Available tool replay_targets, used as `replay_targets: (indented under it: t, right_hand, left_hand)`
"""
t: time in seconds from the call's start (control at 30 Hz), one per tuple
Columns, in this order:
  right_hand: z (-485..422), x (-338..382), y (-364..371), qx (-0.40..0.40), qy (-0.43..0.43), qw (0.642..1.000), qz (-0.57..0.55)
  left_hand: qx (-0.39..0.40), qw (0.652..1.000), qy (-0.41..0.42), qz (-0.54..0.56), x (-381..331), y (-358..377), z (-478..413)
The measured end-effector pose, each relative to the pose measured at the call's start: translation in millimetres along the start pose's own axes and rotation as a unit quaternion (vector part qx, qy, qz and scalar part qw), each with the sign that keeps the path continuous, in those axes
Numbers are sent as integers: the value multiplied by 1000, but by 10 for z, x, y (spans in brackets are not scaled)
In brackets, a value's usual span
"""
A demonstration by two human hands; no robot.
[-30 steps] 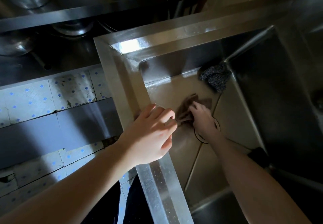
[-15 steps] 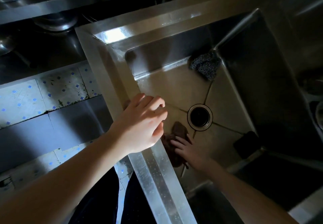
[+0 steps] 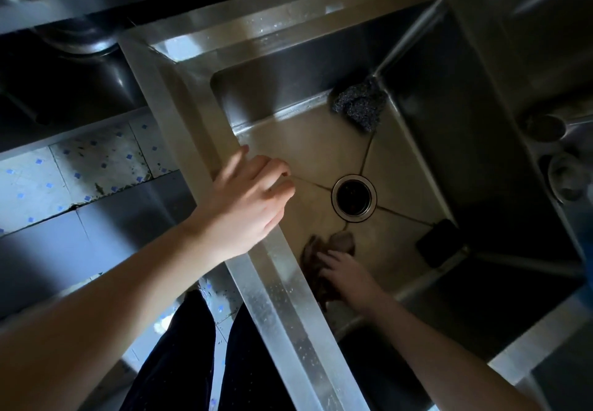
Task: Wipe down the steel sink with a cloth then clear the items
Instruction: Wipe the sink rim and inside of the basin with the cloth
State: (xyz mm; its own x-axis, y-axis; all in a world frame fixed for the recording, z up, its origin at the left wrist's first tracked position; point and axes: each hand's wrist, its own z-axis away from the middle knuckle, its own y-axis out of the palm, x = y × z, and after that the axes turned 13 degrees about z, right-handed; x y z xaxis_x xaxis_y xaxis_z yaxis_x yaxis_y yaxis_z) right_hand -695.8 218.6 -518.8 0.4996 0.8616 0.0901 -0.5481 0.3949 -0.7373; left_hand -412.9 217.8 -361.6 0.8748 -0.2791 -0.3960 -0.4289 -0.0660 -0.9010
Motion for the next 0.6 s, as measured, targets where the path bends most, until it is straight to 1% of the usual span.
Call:
replay_targets:
  t: [0.03, 0.07, 0.1, 0.13, 0.2, 0.23, 0.27, 0.3, 0.37, 0.4, 0.43, 0.47, 0.5, 0.6]
  right_hand:
    - [-7, 50, 36, 1, -43, 999, 30]
    - [3, 67, 74, 3, -62, 997, 50]
    - [29, 53, 104, 3, -56, 997, 55]
    - [82, 18, 123, 3, -28, 999, 37]
    - [204, -83, 155, -27, 74, 995, -57]
    - [263, -141, 166, -56, 134, 983, -114]
    - [309, -204, 168, -83, 197, 962, -168]
    - [333, -263, 167, -99, 265, 934, -217]
    - [348, -373, 149, -113, 399, 862, -292]
    - [341, -421, 134, -111, 457, 825, -314]
    - [333, -457, 118, -101, 501, 797, -323]
    - [333, -476, 97, -84, 529, 780, -323]
    - [336, -479, 79, -61, 543, 774, -320]
    - [316, -381, 33, 2, 543, 778, -316]
  left_hand:
    - [1, 1000, -1, -22, -42, 1, 21]
    - [5, 999, 0, -34, -94, 6, 46]
    - [13, 1000, 3, -27, -158, 12, 74]
    - [23, 1000, 4, -9, -231, 18, 105]
    - [44, 999, -4, 31, -376, 33, 179]
    - [55, 997, -13, 45, -445, 46, 223]
    - [64, 996, -26, 57, -510, 62, 270]
    - [73, 994, -40, 69, -572, 81, 317]
    - [87, 991, -51, 83, -680, 110, 396]
    - [89, 991, -48, 87, -717, 121, 425]
    - [88, 991, -45, 92, -737, 123, 444]
    - [83, 991, -43, 94, -743, 116, 454]
    - [78, 992, -42, 94, -735, 104, 457]
    - [64, 994, -49, 72, -649, 65, 436]
